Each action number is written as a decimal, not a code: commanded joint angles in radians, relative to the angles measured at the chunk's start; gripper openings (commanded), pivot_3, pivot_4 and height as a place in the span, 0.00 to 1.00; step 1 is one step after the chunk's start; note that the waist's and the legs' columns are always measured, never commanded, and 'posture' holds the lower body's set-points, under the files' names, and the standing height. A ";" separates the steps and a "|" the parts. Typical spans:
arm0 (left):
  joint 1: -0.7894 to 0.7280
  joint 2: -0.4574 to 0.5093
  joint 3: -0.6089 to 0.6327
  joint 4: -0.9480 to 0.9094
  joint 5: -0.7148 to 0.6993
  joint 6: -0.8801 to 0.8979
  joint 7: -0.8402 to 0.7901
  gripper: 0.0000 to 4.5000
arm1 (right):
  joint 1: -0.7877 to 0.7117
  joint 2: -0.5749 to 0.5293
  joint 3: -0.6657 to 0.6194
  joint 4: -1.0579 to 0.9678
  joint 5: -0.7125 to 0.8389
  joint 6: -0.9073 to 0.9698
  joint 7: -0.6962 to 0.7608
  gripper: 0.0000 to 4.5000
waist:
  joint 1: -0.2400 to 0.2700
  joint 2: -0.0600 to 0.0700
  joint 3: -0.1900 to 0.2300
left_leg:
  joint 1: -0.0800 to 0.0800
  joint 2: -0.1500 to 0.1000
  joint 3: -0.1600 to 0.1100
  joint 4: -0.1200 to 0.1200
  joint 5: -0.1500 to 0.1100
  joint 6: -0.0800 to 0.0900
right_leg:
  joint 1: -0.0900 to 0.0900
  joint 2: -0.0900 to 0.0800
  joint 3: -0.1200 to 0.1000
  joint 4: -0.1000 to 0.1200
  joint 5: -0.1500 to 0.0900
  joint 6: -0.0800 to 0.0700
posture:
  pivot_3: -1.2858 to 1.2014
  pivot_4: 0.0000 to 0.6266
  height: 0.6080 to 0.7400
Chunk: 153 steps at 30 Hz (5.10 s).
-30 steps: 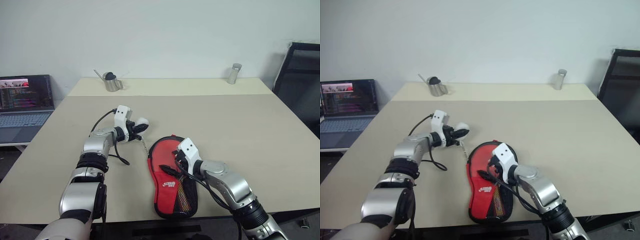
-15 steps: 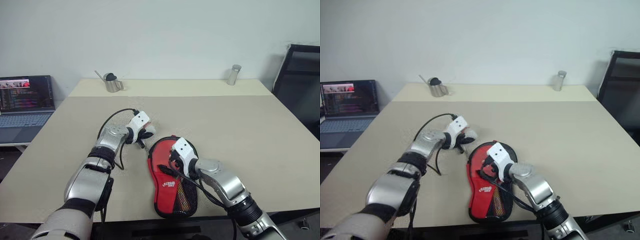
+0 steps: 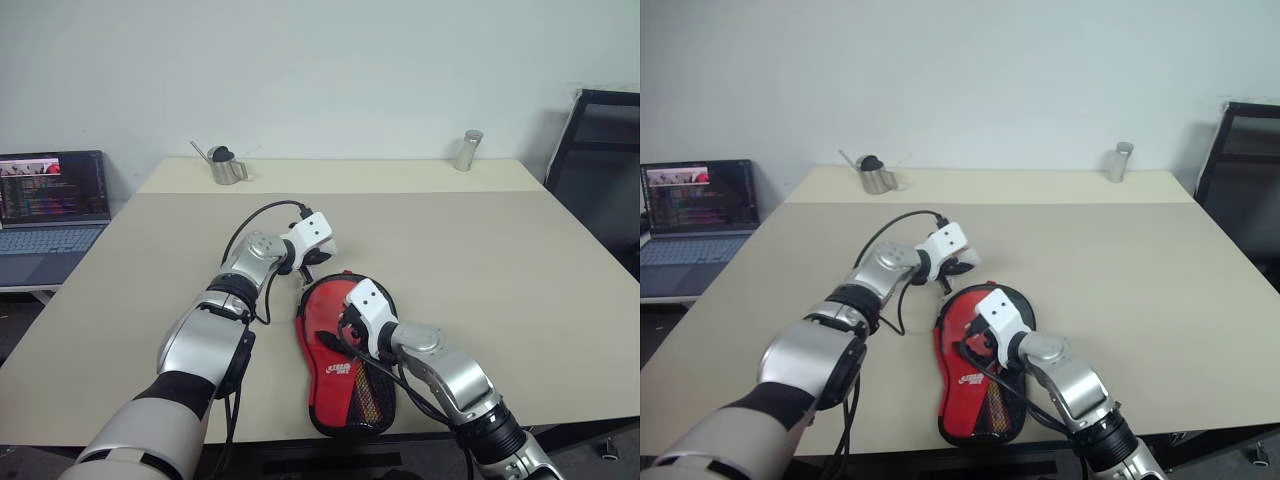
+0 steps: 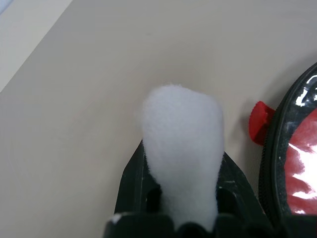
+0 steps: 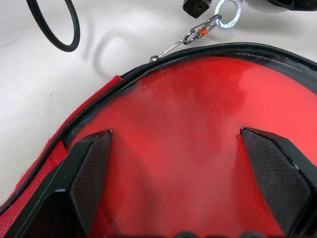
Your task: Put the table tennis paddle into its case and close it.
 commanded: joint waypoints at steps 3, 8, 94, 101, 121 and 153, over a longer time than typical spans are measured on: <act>-0.060 -0.031 -0.051 0.002 0.088 -0.068 0.105 0.10 | 0.037 0.007 0.041 0.013 -0.011 0.061 -0.005 1.00 | 0.000 0.000 0.000 | 0.000 0.000 0.000 0.000 0.000 0.000 | 0.000 0.000 0.000 0.000 0.000 0.000 | 0.52 0.24 1.00; -0.099 -0.052 -0.103 0.015 0.173 -0.104 0.237 0.10 | 0.050 0.031 0.049 -0.003 -0.017 0.079 -0.031 1.00 | 0.000 0.000 0.000 | 0.000 0.000 0.000 0.000 0.000 0.000 | 0.000 0.000 0.000 0.000 0.000 0.000 | 0.52 0.24 1.00; -0.167 -0.115 0.065 0.004 0.048 -0.262 0.131 0.99 | 0.096 0.085 0.047 -0.111 -0.068 0.164 -0.147 1.00 | -0.005 0.000 -0.013 | 0.006 0.000 0.003 0.000 0.000 0.000 | 0.001 0.001 0.004 0.006 0.000 0.001 | 0.52 0.24 1.00; -0.134 -0.010 0.289 -0.034 -0.210 -0.083 -0.224 0.99 | 0.083 0.094 -0.030 -0.211 -0.019 0.152 -0.124 1.00 | -0.004 0.000 -0.013 | 0.004 -0.001 0.003 0.000 0.000 0.000 | 0.000 0.002 0.002 0.007 0.000 0.001 | 0.52 0.24 1.00; 0.255 0.022 0.153 -0.453 -0.332 0.155 -0.715 0.99 | -0.068 -0.320 -0.427 -0.444 0.353 0.344 0.161 1.00 | -0.001 0.000 -0.012 | 0.003 -0.001 0.002 0.000 0.000 0.000 | 0.000 0.001 0.003 0.007 0.000 0.000 | 0.52 0.24 1.00; 0.424 0.013 0.047 -0.592 -0.316 0.140 -0.591 0.99 | -0.592 -0.386 0.062 0.929 -0.292 -0.855 0.538 1.00 | -0.004 0.001 -0.011 | 0.004 0.000 0.005 0.000 0.000 0.000 | -0.001 0.002 0.006 0.007 0.002 -0.004 | 0.52 0.24 1.00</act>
